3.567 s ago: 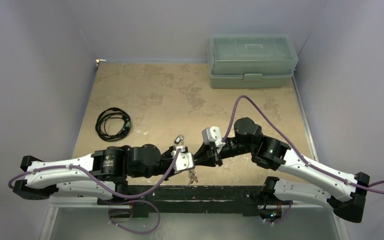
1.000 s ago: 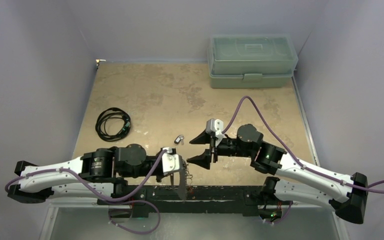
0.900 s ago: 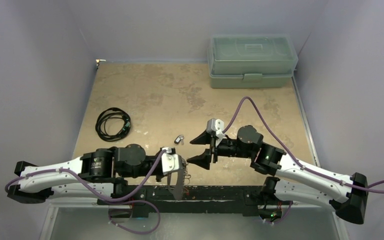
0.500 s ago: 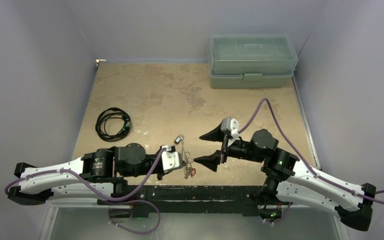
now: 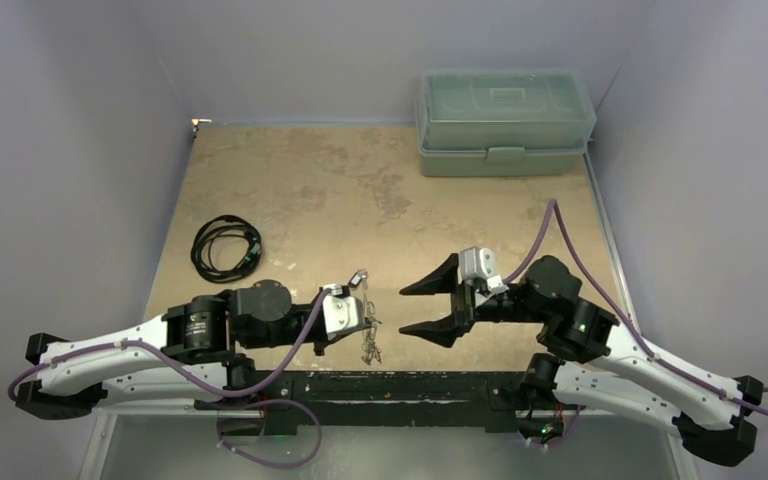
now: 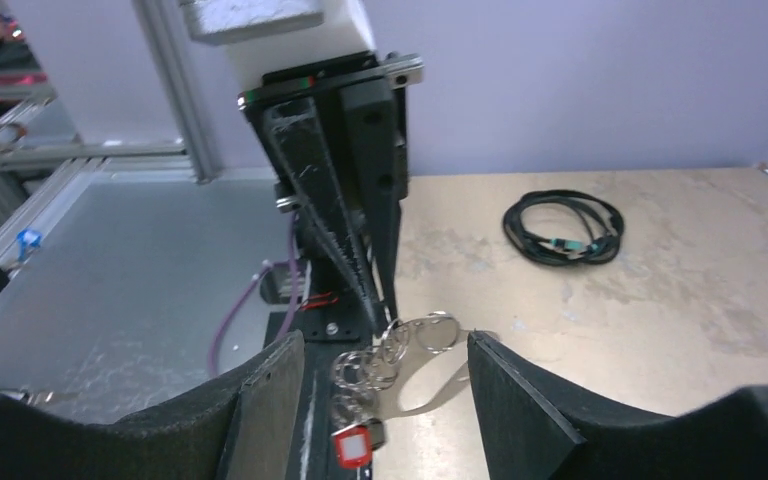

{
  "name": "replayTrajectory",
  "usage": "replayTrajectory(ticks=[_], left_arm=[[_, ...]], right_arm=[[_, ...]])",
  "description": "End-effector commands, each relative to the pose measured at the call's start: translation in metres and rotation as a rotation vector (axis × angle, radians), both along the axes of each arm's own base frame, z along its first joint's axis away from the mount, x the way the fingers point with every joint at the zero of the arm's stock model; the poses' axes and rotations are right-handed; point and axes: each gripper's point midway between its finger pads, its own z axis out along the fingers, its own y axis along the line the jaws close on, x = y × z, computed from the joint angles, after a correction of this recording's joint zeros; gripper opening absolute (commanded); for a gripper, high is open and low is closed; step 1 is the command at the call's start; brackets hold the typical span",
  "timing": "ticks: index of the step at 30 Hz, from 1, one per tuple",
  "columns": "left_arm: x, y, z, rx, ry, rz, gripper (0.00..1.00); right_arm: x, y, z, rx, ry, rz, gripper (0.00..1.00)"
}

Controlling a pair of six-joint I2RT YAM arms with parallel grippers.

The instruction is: Put the keys on the keyring

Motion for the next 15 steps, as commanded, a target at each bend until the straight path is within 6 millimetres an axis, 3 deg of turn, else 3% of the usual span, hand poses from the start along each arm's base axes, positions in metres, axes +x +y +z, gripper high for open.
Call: replayTrajectory(ticks=[1,5,11,15], left_arm=[[0.001,-0.009,0.012,-0.063,0.004,-0.028,0.0],[0.002,-0.011,0.009,-0.061,0.017,-0.036,0.0],[0.003,-0.013,0.006,-0.053,0.03,-0.05,0.0],[0.004,-0.013,0.004,-0.047,0.033,-0.046,0.0]], right_arm=[[-0.017,0.011,0.011,0.032,-0.059,0.129,0.62],[-0.019,0.016,0.014,0.057,-0.081,0.145,0.55],[-0.013,0.031,0.002,-0.006,-0.105,0.136,0.43],[-0.017,0.039,0.001,-0.013,-0.112,0.159,0.4]])
